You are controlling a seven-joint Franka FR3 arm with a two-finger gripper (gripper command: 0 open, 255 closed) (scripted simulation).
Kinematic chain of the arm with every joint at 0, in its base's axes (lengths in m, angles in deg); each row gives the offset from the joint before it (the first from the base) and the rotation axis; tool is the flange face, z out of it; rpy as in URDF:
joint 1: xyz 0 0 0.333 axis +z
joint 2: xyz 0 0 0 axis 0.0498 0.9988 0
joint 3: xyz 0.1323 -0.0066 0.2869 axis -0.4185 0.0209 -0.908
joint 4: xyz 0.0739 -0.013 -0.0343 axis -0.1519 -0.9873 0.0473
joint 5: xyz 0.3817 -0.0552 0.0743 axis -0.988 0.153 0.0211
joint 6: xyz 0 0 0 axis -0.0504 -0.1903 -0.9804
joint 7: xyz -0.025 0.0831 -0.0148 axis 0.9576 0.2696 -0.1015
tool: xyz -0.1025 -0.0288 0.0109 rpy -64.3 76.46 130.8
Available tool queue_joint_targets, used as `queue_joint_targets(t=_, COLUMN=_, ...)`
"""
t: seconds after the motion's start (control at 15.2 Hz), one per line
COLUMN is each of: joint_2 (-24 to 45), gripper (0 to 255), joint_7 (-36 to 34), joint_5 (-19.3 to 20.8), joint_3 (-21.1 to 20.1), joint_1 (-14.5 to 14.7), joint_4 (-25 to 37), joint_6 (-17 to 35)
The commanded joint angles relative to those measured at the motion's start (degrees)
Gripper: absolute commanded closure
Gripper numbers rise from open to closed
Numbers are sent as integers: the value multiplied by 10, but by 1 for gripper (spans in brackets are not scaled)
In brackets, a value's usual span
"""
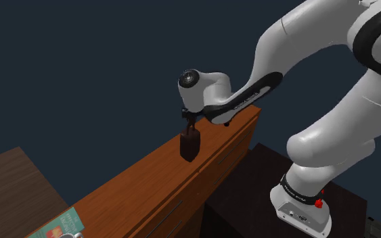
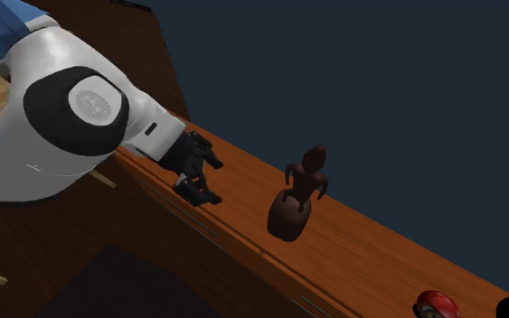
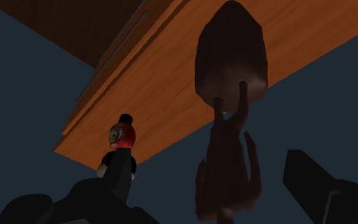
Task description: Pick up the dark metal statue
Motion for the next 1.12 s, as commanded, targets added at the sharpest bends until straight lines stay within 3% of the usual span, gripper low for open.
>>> queue_joint_targets(t=0.0, joint_2=101, gripper=0, joint_7=-129, joint_5=124, joint_3=-39, joint_1=-39, joint_4=47, joint_6=-45)
queue_joint_targets(t=0.2, joint_2=227, gripper=0, joint_7=-255, joint_5=243, joint_3=-10, joint_1=-1, joint_4=112, joint_6=-129)
queue_joint_targets(t=0.4, joint_2=320, gripper=0, joint_7=-335, joint_5=309, joint_3=41, joint_1=53, joint_4=177, joint_6=-190)
queue_joint_targets(t=0.73, joint_2=444, gripper=0, joint_7=-424, joint_5=370, joint_3=112, joint_1=120, joint_4=292, joint_6=-262)
queue_joint_targets(t=1.06, joint_2=551, gripper=0, joint_7=-479, joint_5=399, joint_3=171, joint_1=167, joint_4=423, joint_6=-311)
